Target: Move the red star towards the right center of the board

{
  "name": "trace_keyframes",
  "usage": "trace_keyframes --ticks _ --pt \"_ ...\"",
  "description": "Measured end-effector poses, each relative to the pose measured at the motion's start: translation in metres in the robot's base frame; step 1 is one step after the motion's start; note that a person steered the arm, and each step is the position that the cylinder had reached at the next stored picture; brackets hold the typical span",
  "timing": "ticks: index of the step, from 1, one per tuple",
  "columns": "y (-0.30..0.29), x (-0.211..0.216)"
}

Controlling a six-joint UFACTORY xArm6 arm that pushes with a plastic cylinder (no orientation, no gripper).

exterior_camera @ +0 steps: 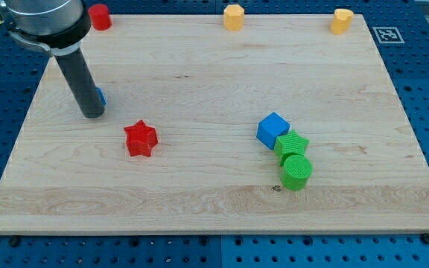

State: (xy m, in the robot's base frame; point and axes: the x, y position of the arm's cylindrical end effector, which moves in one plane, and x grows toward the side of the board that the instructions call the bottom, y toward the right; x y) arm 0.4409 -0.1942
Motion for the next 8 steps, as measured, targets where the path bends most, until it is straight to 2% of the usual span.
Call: trace_keyframes --ticks 1,2,3,4,5,8 --pt "0.0 0.015" --pt "0.001 0.048" --pt "0.019 0.08" --pt "0.043 0.093" --pt "0.066 0.085" --pt "0.075 0.036"
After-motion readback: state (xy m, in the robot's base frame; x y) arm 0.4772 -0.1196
